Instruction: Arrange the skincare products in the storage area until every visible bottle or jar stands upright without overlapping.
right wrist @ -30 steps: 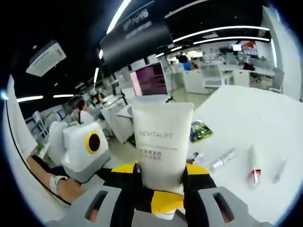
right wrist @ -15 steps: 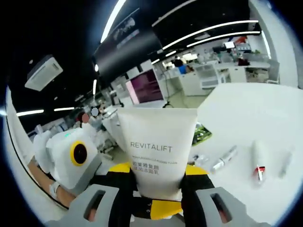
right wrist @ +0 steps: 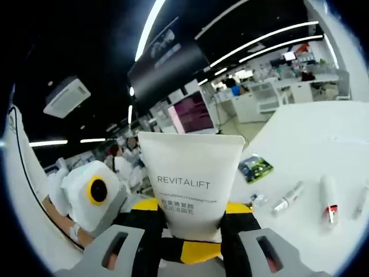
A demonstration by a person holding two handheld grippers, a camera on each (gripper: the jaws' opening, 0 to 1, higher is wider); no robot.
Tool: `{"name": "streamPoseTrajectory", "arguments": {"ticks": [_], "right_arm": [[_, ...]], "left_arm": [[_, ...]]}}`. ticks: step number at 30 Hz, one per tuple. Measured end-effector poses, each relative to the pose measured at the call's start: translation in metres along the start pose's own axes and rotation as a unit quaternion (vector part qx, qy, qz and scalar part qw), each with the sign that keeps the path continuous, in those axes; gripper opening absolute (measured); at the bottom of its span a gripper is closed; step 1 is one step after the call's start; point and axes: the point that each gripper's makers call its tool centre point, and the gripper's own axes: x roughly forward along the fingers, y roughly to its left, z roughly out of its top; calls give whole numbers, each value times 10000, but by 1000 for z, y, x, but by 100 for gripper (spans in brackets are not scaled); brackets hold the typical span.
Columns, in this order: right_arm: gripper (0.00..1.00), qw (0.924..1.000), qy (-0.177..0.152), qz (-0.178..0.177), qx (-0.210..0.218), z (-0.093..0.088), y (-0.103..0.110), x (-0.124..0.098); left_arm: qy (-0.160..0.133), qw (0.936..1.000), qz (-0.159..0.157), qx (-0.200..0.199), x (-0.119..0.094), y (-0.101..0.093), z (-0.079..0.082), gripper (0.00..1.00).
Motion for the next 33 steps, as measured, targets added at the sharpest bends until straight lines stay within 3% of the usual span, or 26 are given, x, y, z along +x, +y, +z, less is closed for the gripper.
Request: {"name": "streamPoseTrajectory", "arguments": {"ticks": [6, 9, 15, 22, 24, 27, 32, 33], "right_arm": [[37, 9972, -381, -619, 178, 14, -7, 8], [32, 9982, -371, -480, -46, 18, -3, 7], [29, 9996, -81, -269, 18, 5, -3, 4], [29, 9998, 23, -145, -147, -10, 2, -3], [29, 9997, 43, -157, -198, -11, 1, -4], [29, 9991, 13, -212, -360, -9, -3, -6], [29, 9989, 28, -363, -297, -5, -20, -10], [29, 9988, 12, -402, -282, -4, -24, -11]], "left_arm": [[154, 9985, 470, 219, 7, 19, 6, 14], [63, 9975, 572, 408, 1, 21, 11, 14], [9, 9972, 440, 609, -1, 11, 2, 17], [-174, 9969, 106, 755, -8, -2, -5, 21], [-166, 9975, 87, 683, -8, -2, -8, 25], [-180, 9958, 16, 894, -7, -2, -11, 30], [-104, 9968, 62, 785, -2, 8, -27, 42], [-53, 9951, 68, 982, -1, 9, -33, 44]]}}
